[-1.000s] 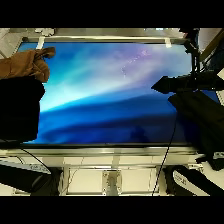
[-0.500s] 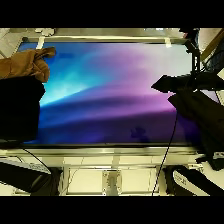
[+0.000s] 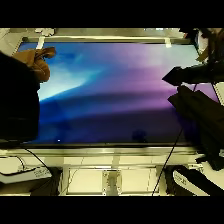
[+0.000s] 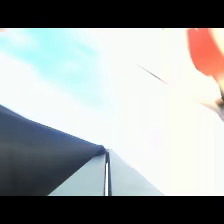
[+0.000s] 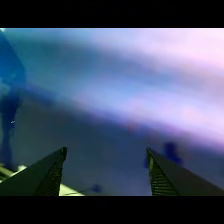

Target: Fold the clothes and pants, and hang the long-sleeved shirts on hangers.

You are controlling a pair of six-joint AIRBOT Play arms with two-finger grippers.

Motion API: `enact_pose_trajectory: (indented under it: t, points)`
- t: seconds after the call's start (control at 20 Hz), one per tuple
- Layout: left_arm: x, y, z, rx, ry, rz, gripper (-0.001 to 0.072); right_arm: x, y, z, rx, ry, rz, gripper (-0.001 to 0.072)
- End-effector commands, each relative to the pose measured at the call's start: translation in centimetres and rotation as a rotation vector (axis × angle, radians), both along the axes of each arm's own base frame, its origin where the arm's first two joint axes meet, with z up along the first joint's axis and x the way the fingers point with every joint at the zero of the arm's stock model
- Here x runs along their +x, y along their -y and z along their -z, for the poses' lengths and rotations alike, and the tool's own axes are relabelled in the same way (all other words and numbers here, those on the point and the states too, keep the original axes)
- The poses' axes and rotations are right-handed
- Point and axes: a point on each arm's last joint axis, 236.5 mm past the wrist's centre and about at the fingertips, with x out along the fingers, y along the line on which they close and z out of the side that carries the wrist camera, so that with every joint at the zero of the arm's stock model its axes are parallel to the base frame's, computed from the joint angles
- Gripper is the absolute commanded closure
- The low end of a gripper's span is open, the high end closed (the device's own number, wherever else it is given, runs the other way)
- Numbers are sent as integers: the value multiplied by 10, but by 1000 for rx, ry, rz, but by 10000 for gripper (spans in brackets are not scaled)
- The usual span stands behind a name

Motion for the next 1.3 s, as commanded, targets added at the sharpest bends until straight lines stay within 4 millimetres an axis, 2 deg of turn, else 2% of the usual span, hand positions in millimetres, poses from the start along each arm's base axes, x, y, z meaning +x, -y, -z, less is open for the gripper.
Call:
enact_pose_trajectory:
  t: [0.0,0.1,0.25,0.35,0.45,0.55,0.6,0.65,0.7,0.75,0.8,0.85,0.9,0.95,1.0,1.1,1.15,1.25]
  points:
    - [-50,158,-41,66,71,375,693,-13,30,-26,-138,27,44,154]
    - [-73,244,-31,94,57,581,692,-13,38,-37,-166,55,64,153]
    - [-113,370,8,154,22,859,692,-12,40,-38,-178,62,63,154]
    - [-137,456,47,190,16,986,692,-12,44,-37,-190,62,72,153]
    - [-158,541,96,197,21,1048,692,-12,45,-37,-196,61,76,154]
    - [-174,609,140,152,28,1041,691,-8,45,-41,-191,83,81,153]
    - [-181,633,158,119,18,1027,688,-6,44,-42,-187,94,82,154]
    - [-183,647,170,96,9,1011,535,-4,44,-44,-185,101,84,154]
    - [-177,650,177,95,15,987,167,-4,44,-44,-184,103,85,153]
    - [-162,643,175,109,32,958,-7,-4,44,-42,-184,100,85,154]
    - [-139,625,170,148,58,927,-10,-3,44,-39,-184,92,84,153]
    - [-107,593,161,221,90,886,-10,-3,44,-35,-183,81,82,154]
    - [-76,549,153,307,95,844,-5,-3,43,-28,-181,64,80,154]
    - [-49,498,149,386,57,787,-4,-3,43,-20,-181,42,77,153]
    - [-24,437,148,462,-15,706,-3,-3,43,-11,-181,20,76,154]
    - [13,287,150,609,-203,464,-3,-6,40,10,-169,-36,64,154]
    - [23,208,149,648,-295,307,-3,-7,35,19,-153,-63,53,154]
    - [30,83,146,586,-412,26,-3,-8,20,34,-89,-96,22,153]
